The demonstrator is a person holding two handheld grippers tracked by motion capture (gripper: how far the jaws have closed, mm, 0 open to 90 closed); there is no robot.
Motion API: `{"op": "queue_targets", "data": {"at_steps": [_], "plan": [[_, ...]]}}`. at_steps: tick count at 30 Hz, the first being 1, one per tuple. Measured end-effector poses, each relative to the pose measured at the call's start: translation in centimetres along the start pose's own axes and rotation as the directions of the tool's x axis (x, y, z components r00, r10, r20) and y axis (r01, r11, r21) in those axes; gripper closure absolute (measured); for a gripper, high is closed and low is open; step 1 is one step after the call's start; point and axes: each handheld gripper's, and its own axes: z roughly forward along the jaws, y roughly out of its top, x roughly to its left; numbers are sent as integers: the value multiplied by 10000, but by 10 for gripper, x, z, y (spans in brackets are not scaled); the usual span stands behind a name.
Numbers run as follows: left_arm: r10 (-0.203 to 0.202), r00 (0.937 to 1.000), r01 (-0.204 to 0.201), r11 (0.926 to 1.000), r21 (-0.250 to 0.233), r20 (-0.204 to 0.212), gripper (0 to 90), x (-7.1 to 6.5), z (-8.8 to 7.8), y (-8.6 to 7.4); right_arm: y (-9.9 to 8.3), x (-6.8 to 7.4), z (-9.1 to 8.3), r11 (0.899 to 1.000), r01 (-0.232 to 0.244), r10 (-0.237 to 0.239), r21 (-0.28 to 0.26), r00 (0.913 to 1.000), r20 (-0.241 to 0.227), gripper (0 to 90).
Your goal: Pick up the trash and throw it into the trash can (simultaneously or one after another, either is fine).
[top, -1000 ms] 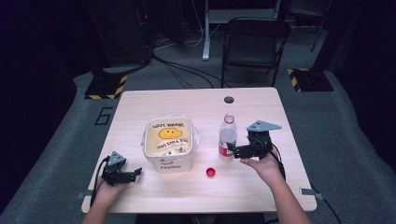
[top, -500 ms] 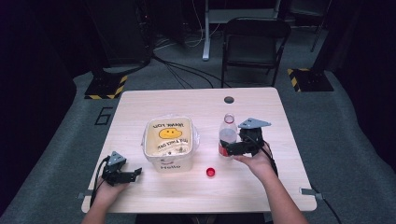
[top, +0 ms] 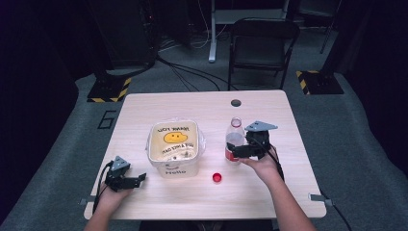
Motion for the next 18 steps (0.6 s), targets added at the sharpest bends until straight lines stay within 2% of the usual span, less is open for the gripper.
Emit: {"op": "queue_targets", "data": {"at_steps": [11, 18], "plan": [[2, 10000, -2, 10000, 4, 1, 139, 0, 0, 0, -1, -1, 9, 9999, 56, -57, 127, 10000, 77, 17], [-10, 10000, 10, 10000, 33, 28, 139, 0, 0, 0, -1, 2, 12, 9998, 163, -165, 104, 9997, 152, 75]]}}
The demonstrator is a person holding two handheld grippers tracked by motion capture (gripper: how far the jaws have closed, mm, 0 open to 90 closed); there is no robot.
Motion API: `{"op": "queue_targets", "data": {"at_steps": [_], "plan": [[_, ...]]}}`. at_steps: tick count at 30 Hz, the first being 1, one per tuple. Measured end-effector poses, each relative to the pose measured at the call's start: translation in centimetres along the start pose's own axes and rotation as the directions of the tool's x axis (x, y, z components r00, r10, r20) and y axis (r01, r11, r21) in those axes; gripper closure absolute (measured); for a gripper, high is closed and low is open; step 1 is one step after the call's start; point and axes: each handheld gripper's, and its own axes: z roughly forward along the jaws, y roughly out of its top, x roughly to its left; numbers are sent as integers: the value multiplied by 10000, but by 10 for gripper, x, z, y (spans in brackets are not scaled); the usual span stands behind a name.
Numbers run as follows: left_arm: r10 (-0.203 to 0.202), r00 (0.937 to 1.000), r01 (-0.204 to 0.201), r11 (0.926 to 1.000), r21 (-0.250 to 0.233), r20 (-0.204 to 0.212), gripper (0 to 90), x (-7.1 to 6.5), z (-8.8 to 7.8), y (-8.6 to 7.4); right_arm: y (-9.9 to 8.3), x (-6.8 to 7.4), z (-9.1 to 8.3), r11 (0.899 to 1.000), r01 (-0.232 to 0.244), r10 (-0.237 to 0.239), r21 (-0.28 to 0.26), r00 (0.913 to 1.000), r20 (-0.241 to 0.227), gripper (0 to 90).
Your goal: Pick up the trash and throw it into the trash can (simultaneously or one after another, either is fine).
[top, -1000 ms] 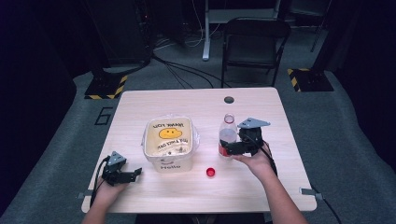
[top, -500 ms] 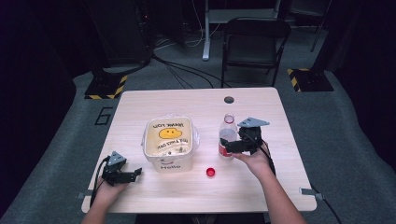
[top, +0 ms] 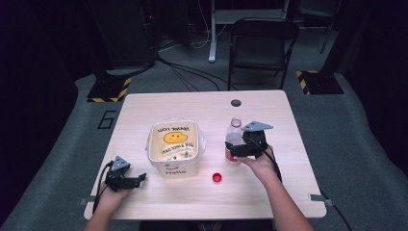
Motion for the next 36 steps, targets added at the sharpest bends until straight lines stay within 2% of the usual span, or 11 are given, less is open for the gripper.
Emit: {"op": "queue_targets", "data": {"at_steps": [4, 13, 22, 36], "plan": [[-2, 10000, 2, 10000, -11, -4, 139, 0, 0, 0, 0, 2, 1, 9999, 135, -134, -47, 9999, 102, 140], [44, 10000, -44, 10000, -25, 42, 139, 0, 0, 0, -2, 1, 1, 9994, 242, -245, -251, 9996, -107, 269], [63, 10000, -63, 10000, 21, 61, 139, 0, 0, 0, -4, -1, 0, 9994, 185, -192, -304, 9996, -213, 276], [66, 10000, -66, 10000, 22, 61, 139, 0, 0, 0, -2, 2, -6, 9987, 400, -404, -328, 9991, -107, 278]]}}
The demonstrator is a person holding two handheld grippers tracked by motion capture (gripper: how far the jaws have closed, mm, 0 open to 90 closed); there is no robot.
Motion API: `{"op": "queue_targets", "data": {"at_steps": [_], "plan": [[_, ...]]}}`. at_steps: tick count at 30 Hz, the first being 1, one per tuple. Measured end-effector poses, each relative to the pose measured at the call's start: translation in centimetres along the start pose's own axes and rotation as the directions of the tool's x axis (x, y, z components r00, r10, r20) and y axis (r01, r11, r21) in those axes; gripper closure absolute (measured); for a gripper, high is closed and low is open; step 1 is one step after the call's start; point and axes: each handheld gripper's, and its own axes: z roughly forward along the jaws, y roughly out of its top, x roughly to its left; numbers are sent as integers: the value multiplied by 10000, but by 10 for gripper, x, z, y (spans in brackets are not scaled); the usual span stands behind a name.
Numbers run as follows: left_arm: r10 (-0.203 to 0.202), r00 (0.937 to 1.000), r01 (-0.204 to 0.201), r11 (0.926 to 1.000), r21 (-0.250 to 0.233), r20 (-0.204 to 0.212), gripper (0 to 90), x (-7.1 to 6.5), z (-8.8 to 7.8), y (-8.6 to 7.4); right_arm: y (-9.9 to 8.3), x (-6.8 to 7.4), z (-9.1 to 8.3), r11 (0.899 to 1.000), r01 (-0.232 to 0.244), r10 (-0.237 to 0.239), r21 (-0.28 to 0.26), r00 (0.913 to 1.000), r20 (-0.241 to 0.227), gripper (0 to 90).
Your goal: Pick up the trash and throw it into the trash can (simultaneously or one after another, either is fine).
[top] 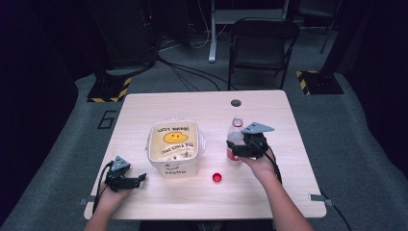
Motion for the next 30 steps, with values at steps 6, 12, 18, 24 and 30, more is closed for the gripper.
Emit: {"op": "queue_targets", "data": {"at_steps": [6, 12, 18, 24, 30], "plan": [[10, 10000, -10, 10000, 5, 8, 139, 0, 0, 0, 7, 2, -6, 9998, 38, -41, -170, 9998, -178, 279], [-21, 10000, 21, 10000, -4, -1, 140, 0, 0, 0, 13, 5, -9, 9997, 177, -182, -148, 9993, -338, 279], [-2, 10000, 2, 10000, 10, 0, 140, 0, 0, 0, 22, 10, -13, 9994, 310, -317, -161, 9982, -510, 279], [7, 10000, -7, 10000, 2, -4, 140, 0, 0, 0, 32, 13, -17, 9987, 488, -498, -176, 9967, -644, 280], [3, 10000, -3, 10000, 10, 3, 139, 0, 0, 0, 43, 15, -20, 9984, 534, -548, -197, 9952, -816, 279]]}}
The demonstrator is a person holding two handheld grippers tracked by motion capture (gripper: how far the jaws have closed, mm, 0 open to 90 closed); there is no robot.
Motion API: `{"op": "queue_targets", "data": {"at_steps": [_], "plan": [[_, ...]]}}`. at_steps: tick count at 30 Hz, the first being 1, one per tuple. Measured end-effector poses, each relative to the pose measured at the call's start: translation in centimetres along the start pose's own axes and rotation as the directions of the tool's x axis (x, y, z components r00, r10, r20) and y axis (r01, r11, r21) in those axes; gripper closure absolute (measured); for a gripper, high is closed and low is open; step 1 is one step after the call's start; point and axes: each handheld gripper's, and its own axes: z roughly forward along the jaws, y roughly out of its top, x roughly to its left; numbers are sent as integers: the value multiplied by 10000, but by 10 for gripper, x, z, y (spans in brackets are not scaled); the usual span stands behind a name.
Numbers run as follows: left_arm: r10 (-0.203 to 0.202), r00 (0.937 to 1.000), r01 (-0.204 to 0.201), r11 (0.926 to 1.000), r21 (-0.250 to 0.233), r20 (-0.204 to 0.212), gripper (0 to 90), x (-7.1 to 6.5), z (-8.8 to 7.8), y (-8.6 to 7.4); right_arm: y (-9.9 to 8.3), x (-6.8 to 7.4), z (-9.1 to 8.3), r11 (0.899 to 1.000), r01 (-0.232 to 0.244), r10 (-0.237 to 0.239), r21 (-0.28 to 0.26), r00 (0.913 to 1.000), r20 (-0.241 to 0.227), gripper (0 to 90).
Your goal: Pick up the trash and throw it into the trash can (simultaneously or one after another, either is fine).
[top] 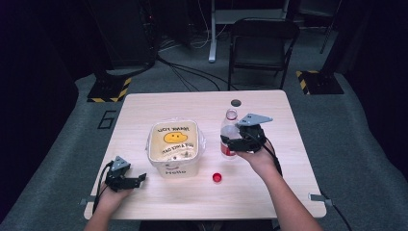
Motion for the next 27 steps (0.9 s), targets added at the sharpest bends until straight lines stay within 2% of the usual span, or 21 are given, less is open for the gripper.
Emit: {"op": "queue_targets", "data": {"at_steps": [18, 27], "plan": [[-6, 10000, 6, 10000, -17, 0, 139, 0, 0, 0, 37, 3, -7, 9997, 241, -243, -93, 9995, -205, 280], [32, 10000, -32, 10000, -10, 13, 139, 0, 0, 0, 59, 5, -12, 9994, 226, -238, -250, 9984, -505, 280]]}}
